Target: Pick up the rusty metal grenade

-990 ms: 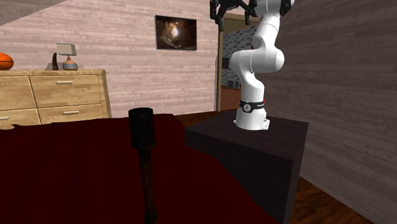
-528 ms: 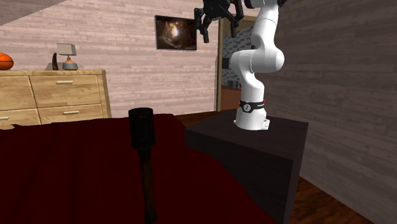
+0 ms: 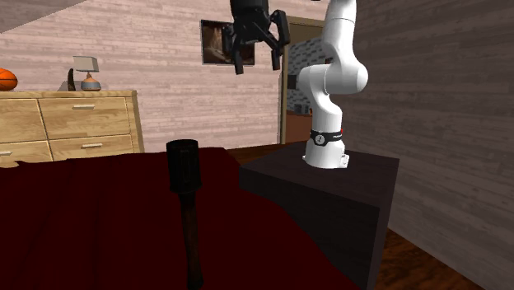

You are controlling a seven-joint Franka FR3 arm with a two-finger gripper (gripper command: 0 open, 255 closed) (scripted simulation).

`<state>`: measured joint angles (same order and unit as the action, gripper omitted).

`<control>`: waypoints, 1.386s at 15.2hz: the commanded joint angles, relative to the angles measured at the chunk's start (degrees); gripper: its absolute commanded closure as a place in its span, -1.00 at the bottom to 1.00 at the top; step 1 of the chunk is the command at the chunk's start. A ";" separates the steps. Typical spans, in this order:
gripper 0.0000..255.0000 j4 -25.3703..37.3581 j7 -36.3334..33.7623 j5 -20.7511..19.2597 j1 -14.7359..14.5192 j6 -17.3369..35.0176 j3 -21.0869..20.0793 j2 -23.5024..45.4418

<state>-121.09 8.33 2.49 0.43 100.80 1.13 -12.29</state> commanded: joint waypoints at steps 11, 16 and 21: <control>-1.00 20.34 1.40 -2.43 -0.03 5.66 -0.01 26.43; -1.00 28.19 1.71 -3.09 -0.07 5.89 0.06 34.60; -1.00 26.15 1.68 -3.08 -0.06 9.20 0.06 35.88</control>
<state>-94.59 10.03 -0.59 0.37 109.29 1.19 23.25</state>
